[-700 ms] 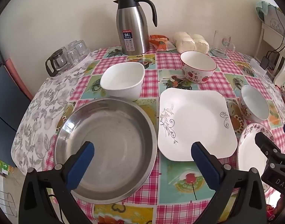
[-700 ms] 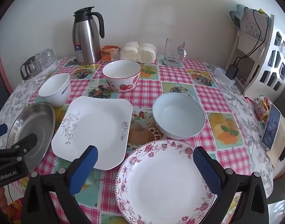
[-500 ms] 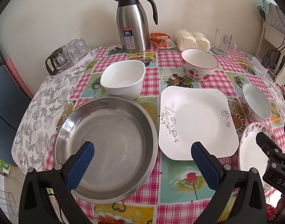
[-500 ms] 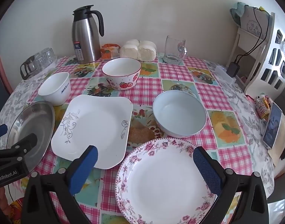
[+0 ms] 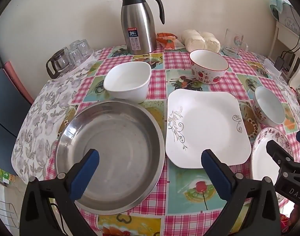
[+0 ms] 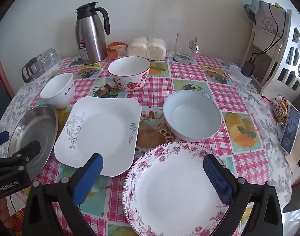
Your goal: Organize plates and bowls
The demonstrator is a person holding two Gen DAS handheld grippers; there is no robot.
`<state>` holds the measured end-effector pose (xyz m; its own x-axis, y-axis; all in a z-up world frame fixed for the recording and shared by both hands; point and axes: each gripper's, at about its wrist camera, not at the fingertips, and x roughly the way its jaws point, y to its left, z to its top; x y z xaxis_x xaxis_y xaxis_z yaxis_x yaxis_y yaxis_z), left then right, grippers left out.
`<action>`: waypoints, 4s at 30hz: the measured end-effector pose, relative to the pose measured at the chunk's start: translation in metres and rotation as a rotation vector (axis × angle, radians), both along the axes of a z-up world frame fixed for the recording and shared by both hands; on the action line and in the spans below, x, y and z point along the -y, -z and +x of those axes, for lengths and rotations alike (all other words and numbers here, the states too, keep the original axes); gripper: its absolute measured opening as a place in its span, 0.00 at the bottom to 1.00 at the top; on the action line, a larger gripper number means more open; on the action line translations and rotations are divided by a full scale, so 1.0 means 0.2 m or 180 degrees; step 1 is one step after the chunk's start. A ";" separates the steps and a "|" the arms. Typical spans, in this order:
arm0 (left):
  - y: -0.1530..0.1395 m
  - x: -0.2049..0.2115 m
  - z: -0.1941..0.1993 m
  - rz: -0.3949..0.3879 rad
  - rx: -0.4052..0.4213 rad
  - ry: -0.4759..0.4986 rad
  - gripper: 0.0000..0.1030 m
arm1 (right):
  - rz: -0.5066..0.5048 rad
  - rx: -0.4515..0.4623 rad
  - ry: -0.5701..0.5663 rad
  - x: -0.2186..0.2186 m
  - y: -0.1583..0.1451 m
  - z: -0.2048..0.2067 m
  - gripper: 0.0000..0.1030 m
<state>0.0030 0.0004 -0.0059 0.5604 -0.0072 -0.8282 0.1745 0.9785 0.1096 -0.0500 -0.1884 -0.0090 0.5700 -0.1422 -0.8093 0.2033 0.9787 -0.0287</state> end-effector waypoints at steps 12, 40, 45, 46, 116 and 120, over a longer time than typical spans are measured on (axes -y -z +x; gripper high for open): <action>0.01 0.00 0.00 -0.0002 -0.0015 -0.0003 1.00 | -0.0028 -0.0028 -0.0031 -0.02 0.01 0.01 1.00; 0.01 0.00 0.00 -0.0002 -0.0020 -0.0002 1.00 | -0.0052 -0.0031 -0.0044 -0.02 0.01 0.01 1.00; 0.01 0.00 0.00 0.0000 -0.0022 0.0000 1.00 | -0.0054 -0.0031 -0.0048 -0.02 0.01 0.01 1.00; 0.01 0.00 0.00 0.0000 -0.0021 0.0000 1.00 | -0.0055 -0.0031 -0.0047 -0.02 0.01 0.01 1.00; 0.33 -1.21 0.12 -0.1711 -0.0165 -0.1493 0.84 | 0.0956 -0.0554 -0.1314 -0.81 0.28 0.24 0.49; 0.39 -1.23 0.13 -0.1797 -0.0308 -0.1518 0.64 | 0.1017 -0.0655 -0.1255 -0.81 0.32 0.26 0.42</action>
<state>0.0292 0.2459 -0.0839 0.5339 -0.2204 -0.8163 -0.2996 0.8535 -0.4264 0.0020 -0.0258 -0.0732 0.3558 0.3214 -0.8776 -0.1594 0.9461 0.2819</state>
